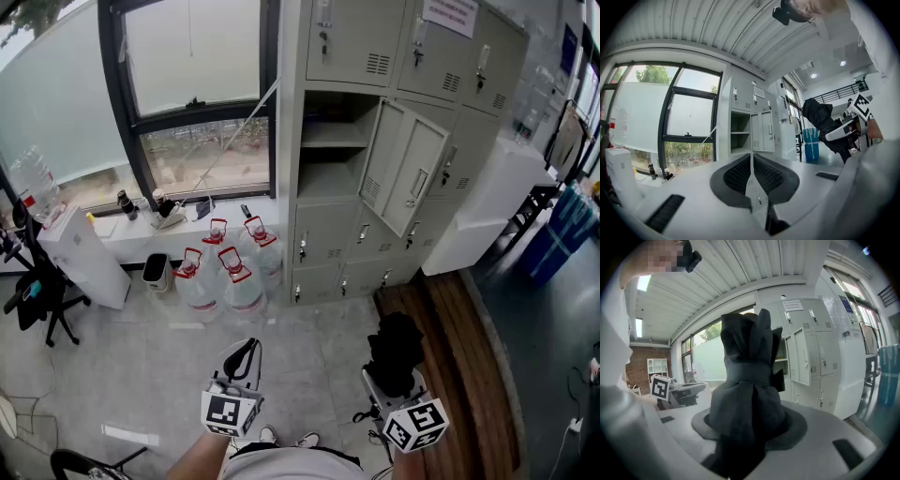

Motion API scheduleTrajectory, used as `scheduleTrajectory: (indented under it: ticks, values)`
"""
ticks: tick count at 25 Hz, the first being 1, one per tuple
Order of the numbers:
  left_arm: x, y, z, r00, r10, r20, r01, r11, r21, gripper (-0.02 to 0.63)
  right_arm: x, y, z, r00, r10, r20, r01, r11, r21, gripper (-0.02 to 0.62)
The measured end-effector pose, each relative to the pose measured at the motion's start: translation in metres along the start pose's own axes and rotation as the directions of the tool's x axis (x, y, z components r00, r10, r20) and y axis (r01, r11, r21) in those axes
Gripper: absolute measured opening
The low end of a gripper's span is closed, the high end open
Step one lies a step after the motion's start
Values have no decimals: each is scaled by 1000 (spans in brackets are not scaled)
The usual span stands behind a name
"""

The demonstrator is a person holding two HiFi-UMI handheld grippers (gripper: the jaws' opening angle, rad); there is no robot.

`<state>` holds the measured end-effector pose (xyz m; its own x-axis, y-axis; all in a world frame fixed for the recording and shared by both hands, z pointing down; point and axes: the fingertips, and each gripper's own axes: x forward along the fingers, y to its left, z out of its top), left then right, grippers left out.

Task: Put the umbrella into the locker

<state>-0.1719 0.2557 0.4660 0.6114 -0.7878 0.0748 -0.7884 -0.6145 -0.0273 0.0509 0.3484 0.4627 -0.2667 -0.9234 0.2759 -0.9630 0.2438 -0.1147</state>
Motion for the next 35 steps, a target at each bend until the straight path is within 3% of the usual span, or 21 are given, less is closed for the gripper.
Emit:
scheduleTrajectory:
  ticks: [8,18,27,35]
  values:
    - [4,-27,-2,1000,-3,11,3,1000,-4,38,-14,-16,-9,1000,17,-16,-17,1000,-16,226]
    - [23,-39,-22,1000,-19,-20,18,999,-36,38,-5,-31,-27,998,51,-37,-49,998,49,227]
    - [111,-15,-38,997,-64,-32,61,995,-80,38,60,-70,-18,996,39,-75,-34,997,66,227]
    - [225,59,-27,995,-93,-37,88,990,-113,38,179,-100,34,994,41,-105,-35,998,60,227]
